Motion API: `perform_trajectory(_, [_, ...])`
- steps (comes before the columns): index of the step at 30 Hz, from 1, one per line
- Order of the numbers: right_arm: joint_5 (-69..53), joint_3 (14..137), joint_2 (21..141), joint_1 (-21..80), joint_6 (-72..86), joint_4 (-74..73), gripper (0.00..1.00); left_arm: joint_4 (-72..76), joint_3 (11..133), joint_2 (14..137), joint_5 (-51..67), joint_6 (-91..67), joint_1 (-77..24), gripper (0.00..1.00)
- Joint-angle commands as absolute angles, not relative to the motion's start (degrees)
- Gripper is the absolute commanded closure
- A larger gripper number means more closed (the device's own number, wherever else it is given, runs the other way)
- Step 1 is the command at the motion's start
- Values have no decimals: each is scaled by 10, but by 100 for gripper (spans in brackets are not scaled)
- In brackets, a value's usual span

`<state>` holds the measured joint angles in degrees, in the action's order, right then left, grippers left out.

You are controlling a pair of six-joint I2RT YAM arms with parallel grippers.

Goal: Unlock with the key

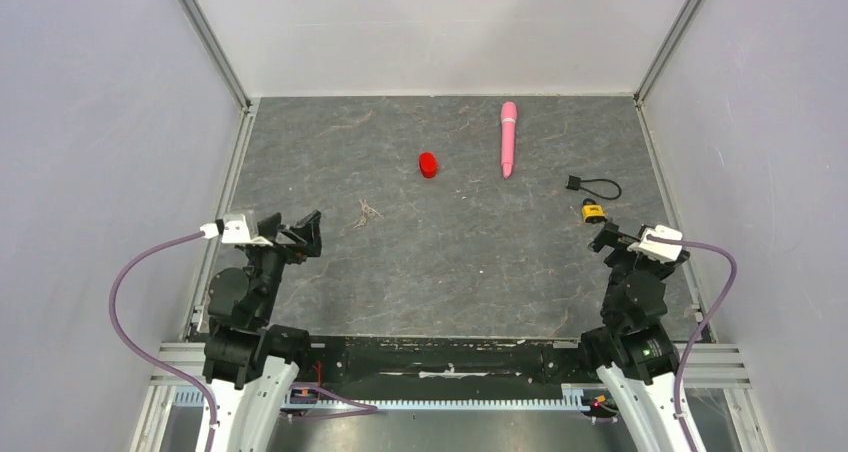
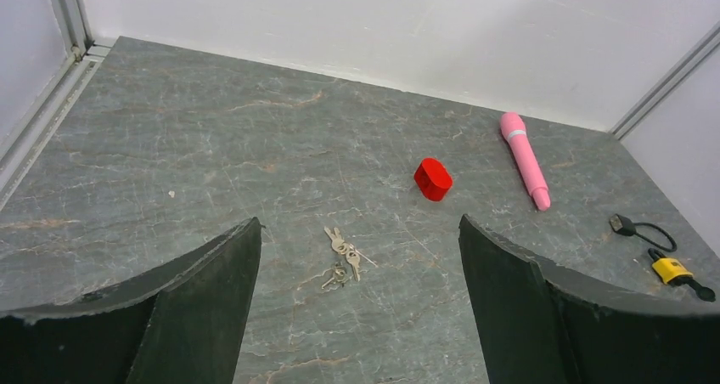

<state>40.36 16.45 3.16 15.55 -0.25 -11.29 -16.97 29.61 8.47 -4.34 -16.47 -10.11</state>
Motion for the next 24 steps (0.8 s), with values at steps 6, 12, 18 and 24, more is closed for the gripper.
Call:
perform_trajectory(6, [351, 204, 102, 159, -8, -117, 2, -174, 308, 109, -15, -142, -108, 9])
perform_trajectory(12, [317, 259, 245, 159, 30, -154, 2, -234, 351, 172, -28, -154, -108, 9])
perform_trajectory(18, [289, 341, 431, 158, 98, -219, 2, -319, 401, 258, -42, -167, -108, 9])
perform_trajectory(24, [260, 443, 603, 158, 182, -289, 2, -394, 461, 393, -5, -187, -108, 9])
